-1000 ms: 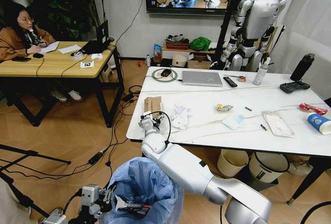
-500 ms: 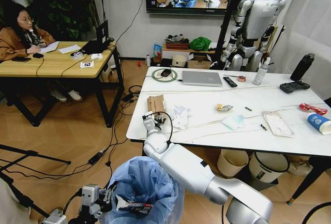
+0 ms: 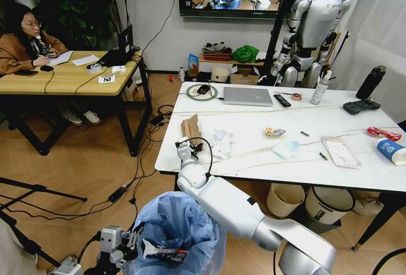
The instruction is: Pick up the trash bin and place the trash from the table into it.
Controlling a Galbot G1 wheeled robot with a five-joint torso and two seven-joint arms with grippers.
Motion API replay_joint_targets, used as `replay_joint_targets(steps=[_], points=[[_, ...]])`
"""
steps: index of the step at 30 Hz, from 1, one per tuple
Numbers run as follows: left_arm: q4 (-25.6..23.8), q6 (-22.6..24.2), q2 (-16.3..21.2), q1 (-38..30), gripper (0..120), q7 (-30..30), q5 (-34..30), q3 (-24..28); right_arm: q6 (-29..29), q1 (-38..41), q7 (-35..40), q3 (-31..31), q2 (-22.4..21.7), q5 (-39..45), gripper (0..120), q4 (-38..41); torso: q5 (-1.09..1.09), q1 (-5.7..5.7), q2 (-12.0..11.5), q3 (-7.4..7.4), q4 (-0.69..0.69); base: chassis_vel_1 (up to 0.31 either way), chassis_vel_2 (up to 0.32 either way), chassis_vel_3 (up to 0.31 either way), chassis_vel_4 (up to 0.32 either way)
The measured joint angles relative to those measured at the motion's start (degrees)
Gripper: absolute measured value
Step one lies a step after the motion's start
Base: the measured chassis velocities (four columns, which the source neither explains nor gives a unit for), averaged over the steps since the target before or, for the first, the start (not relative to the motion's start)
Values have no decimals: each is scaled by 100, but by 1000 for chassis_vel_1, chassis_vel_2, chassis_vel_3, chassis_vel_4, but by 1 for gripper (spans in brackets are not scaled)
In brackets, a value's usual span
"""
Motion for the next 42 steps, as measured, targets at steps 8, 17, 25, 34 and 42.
replay_joint_targets(steps=[8, 17, 25, 34, 42], points=[[-3, -5, 4, -8, 0, 0, -5, 2, -18, 14, 19, -47, -73, 85, 0, 269, 0, 0, 0, 0, 0, 0, 0, 0, 0], [-3, -8, 20, -22, 0, 2, -44, -17, -149, 85, 185, -196, -284, 391, 0, 1084, 0, 0, 0, 0, 0, 0, 0, 0, 0], [-4, -6, 33, -34, 0, 2, -82, -37, -100, 106, 191, -283, -367, 465, 0, 1428, 0, 0, 0, 0, 0, 0, 0, 0, 0], [19, 6, 32, -69, 0, 0, -97, -32, -156, 158, 237, -203, -387, 530, 0, 1659, 0, 0, 0, 0, 0, 0, 0, 0, 0], [61, 8, 39, -89, 0, -1, -98, -24, -665, 427, 794, 153, -368, 1076, 25, 2022, 0, 0, 0, 0, 1, 0, 0, 0, 0]])
